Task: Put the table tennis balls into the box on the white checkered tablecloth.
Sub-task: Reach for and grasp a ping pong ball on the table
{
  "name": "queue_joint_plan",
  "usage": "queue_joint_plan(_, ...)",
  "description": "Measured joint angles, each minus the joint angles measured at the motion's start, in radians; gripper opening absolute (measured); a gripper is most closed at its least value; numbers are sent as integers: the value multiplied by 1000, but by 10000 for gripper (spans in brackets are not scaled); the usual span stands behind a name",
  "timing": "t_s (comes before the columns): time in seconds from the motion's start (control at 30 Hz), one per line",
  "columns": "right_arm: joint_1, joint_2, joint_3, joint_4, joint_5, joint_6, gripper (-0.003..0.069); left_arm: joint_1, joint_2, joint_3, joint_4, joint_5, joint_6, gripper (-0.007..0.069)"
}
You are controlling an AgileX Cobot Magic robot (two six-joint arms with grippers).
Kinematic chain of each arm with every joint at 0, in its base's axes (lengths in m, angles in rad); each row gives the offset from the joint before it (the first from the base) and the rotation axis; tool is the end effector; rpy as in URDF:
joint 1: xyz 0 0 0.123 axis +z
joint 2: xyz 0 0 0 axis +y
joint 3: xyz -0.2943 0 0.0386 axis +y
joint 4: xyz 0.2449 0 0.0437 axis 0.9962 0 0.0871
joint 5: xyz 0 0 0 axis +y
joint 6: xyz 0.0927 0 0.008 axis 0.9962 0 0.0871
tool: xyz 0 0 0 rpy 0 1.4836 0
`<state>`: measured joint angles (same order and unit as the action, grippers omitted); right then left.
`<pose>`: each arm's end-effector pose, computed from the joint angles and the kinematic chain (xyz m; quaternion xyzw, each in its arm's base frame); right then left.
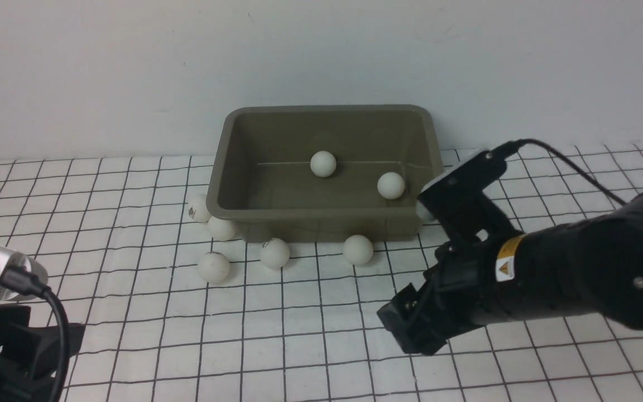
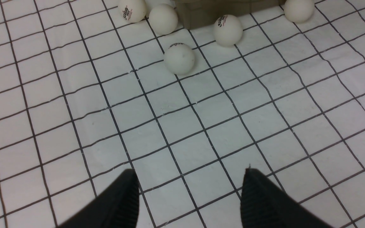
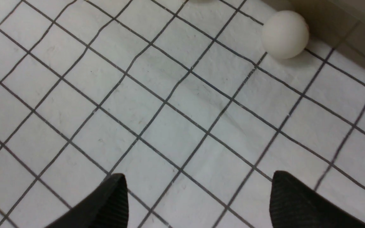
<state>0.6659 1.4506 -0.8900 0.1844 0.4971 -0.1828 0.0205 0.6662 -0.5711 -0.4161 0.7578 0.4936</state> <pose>0.2203 0.1834 0.2504 -0.3330 0.8934 0.1344 0.2701 0.1080 -0.0237 0.2964 0.1308 0.8945 -0.0857 0.4189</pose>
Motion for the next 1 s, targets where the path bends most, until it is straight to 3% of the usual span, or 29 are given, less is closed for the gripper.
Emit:
queue_joint_plan(0.33, 15, 250, -12, 5, -266, 1, 538, 0, 0, 0, 0, 1, 0, 395)
queue_joint_plan(0.53, 15, 381, -101, 25, -346, 4, 538, 0, 0, 0, 0, 2, 0, 395)
queue_joint_plan(1.0, -7, 428, -124, 101, -531, 46, 538, 0, 0, 0, 0, 5, 1, 395)
